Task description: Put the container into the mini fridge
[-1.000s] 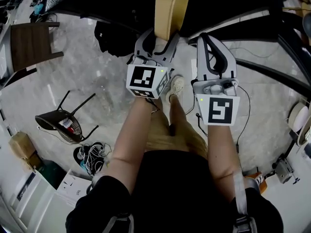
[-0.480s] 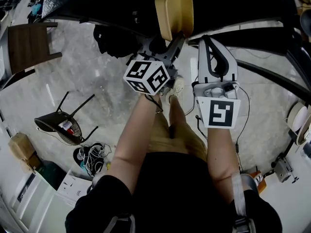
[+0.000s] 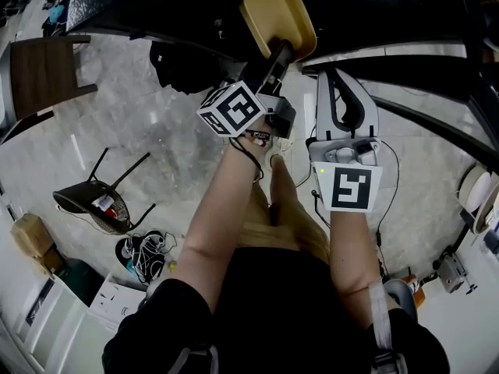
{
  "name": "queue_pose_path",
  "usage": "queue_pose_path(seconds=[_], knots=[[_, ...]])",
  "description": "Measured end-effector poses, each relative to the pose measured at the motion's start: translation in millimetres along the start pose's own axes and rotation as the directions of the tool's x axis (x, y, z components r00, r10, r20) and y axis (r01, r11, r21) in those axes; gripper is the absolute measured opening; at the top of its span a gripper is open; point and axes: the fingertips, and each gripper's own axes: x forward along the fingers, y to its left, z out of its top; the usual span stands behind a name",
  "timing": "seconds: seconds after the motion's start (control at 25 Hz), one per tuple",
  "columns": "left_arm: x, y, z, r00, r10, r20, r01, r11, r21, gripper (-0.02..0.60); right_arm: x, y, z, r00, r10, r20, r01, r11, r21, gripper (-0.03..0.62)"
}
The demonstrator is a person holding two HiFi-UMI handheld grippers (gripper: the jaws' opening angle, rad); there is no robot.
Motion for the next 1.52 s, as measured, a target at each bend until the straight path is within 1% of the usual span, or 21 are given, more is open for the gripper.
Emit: queue_pose_path(seconds=[0.12, 0.28, 0.36, 0.48, 0.68, 0.96, 1.08, 1.12, 1.24, 1.36, 1.52], knots=[[3, 8, 0, 1.000, -0.016, 0.008, 0.016, 0.997, -0.071, 0.224, 1, 2, -3, 1.000, -0.002, -0.006, 0.002, 1.000, 0.003, 0.035], [11, 16, 3, 1.000, -0.031, 0.005, 0.031, 0.988, -0.152, 0.224, 6, 4, -9, 1.000, 0.000, -0.024, 0.000, 1.000, -0.001, 0.035], [14, 21, 1, 1.000, -0.022, -0.009, 0.020, 0.985, -0.171, 0.224, 8, 3, -12, 0.999, -0.002, -0.032, 0.002, 1.000, -0.001, 0.036], [15, 29, -1, 1.000, 0.004, -0.019, -0.008, 0.983, -0.181, 0.224, 6, 4, -17, 0.999, -0.006, -0.040, 0.006, 1.000, 0.000, 0.035], [22, 39, 0, 1.000, 0.013, -0.001, -0.013, 0.968, -0.251, 0.224, 10, 4, -21, 0.999, -0.001, -0.050, 0.000, 1.000, -0.004, 0.035], [39, 46, 6, 1.000, 0.016, -0.008, -0.017, 0.961, -0.277, 0.224, 21, 3, -23, 0.998, 0.006, -0.058, -0.006, 1.000, -0.005, 0.035], [48, 52, 10, 1.000, 0.018, -0.008, -0.020, 0.965, -0.261, 0.224, 28, -1, -29, 0.997, 0.001, -0.071, -0.001, 1.000, -0.003, 0.036], [52, 53, 10, 1.000, 0.013, -0.008, -0.015, 0.966, -0.258, 0.224, 29, -3, -30, 0.997, -0.003, -0.073, 0.003, 1.000, -0.003, 0.036], [62, 47, 10, 0.999, -0.037, 0.011, 0.039, 0.947, -0.318, 0.224, 33, -6, -31, 0.997, -0.013, -0.074, 0.012, 1.000, -0.007, 0.035], [66, 52, 12, 1.000, -0.017, 0.002, 0.017, 0.950, -0.313, 0.224, 35, -8, -30, 0.997, -0.012, -0.073, 0.011, 1.000, -0.017, 0.035], [75, 57, 19, 1.000, -0.026, 0.011, 0.028, 0.949, -0.313, 0.224, 38, -11, -40, 0.996, -0.019, -0.091, 0.018, 1.000, -0.015, 0.036]])
